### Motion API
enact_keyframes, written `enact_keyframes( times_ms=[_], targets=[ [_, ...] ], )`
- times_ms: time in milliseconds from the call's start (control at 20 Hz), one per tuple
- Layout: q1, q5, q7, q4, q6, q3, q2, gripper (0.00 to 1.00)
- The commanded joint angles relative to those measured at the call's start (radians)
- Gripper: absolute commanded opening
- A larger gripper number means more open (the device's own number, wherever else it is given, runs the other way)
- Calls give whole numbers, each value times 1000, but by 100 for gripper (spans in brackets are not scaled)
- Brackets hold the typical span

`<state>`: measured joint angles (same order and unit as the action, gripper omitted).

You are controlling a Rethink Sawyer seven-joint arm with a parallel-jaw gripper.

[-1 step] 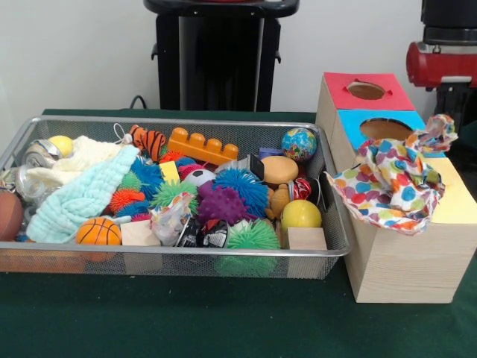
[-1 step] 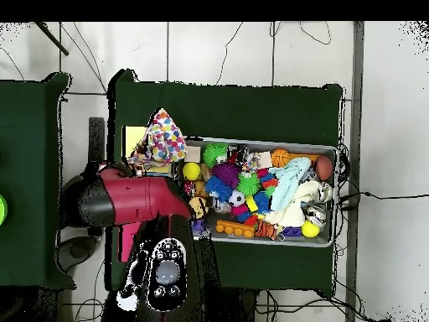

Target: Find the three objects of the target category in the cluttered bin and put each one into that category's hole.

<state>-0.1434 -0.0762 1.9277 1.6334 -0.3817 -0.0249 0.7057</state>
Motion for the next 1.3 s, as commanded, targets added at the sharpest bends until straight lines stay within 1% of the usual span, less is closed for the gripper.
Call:
enact_keyframes(
  times_ms=[50,200,450,500,550,600,950,1050,1150,1300],
  targets=[
    [-38,-53,205,73,-214,-5,56,0],
    [-65,-64,225,60,-255,-23,72,0],
    [-95,-79,248,35,-285,-46,74,0],
    [-101,-71,241,26,-284,-56,72,0],
    [-98,-62,220,22,-263,-58,69,0],
    [-91,-64,201,18,-262,-55,65,100],
    [-71,-58,172,16,-217,-47,57,100],
    [-65,-49,157,4,-199,-46,51,100],
    [-63,-36,157,-20,-174,-61,41,100],
    [-58,-35,151,-25,-164,-59,35,100]
  ],
)
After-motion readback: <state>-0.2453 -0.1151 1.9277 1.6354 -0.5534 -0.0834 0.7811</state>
